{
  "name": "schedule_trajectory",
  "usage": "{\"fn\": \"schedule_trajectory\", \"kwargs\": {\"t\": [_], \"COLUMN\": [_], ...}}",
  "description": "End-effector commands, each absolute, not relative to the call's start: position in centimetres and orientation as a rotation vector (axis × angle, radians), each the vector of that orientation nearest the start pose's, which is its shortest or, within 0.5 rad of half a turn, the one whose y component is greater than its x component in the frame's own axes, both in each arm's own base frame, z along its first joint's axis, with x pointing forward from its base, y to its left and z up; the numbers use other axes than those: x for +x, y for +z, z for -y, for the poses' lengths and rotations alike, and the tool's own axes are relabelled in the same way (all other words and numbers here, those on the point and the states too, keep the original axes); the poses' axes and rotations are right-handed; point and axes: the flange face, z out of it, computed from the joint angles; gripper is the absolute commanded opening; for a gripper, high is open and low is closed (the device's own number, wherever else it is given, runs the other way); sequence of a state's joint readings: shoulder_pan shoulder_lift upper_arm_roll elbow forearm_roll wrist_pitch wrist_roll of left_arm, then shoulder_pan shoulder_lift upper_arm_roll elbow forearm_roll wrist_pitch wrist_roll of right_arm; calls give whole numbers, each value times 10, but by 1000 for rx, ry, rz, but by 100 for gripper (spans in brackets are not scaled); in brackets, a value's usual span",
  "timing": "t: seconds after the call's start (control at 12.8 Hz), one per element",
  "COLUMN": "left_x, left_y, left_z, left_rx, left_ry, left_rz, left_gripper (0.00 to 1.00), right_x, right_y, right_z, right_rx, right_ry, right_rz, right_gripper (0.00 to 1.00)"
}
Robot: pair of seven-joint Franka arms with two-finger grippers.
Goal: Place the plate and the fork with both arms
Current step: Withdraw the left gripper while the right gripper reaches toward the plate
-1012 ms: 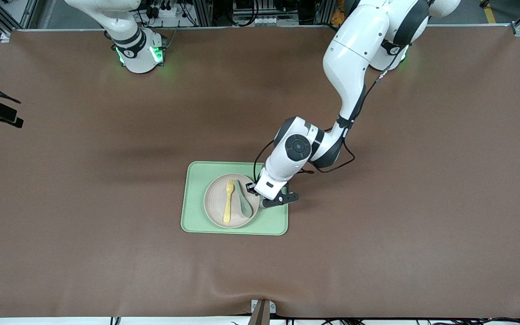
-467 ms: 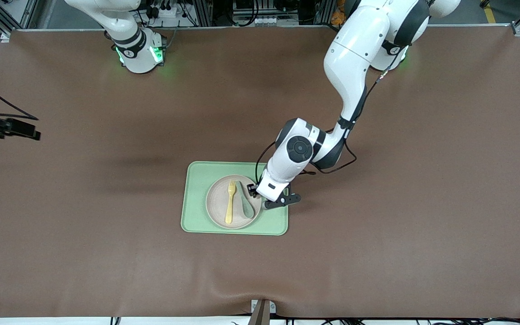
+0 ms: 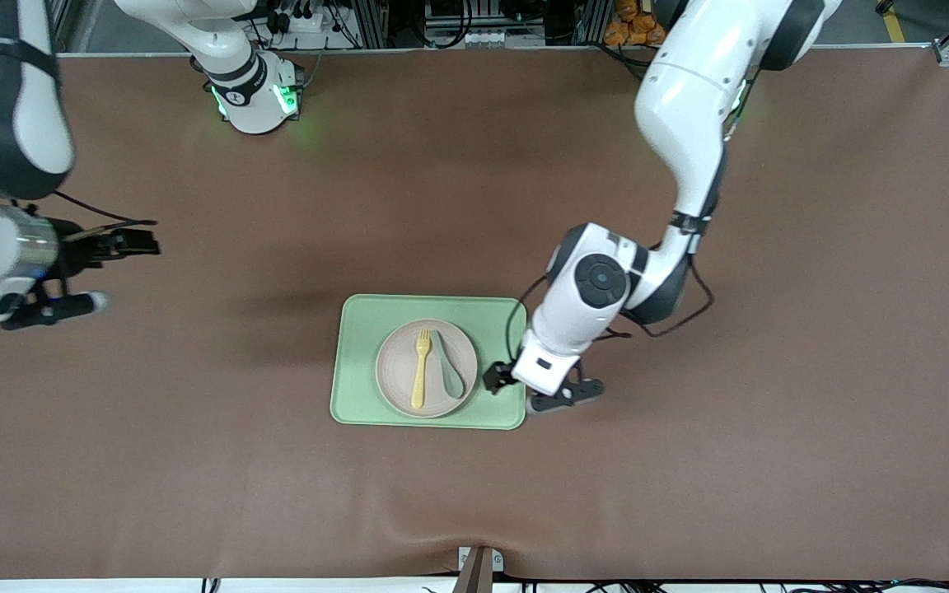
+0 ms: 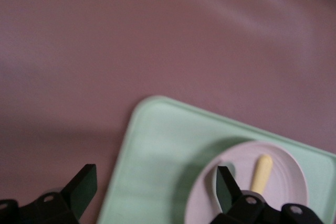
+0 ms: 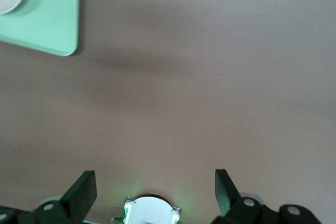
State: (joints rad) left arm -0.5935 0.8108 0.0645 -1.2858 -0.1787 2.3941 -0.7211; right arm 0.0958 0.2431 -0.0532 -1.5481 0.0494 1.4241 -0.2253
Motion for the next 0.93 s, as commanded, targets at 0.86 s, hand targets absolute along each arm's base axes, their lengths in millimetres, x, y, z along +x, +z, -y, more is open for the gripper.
{"fn": "schedule_trajectory", "kwargs": {"t": [0.86], "left_x": [729], "left_y": [395], "left_z": [132], "left_rx": [-3160], "left_ry": [-224], "left_rz": [-173], "left_gripper": [100], "right_x": [673], "right_y": [428], "right_z": [-113], "right_rx": [-2910], "right_ry": [190], "right_rz": [474], "right_gripper": [100]}}
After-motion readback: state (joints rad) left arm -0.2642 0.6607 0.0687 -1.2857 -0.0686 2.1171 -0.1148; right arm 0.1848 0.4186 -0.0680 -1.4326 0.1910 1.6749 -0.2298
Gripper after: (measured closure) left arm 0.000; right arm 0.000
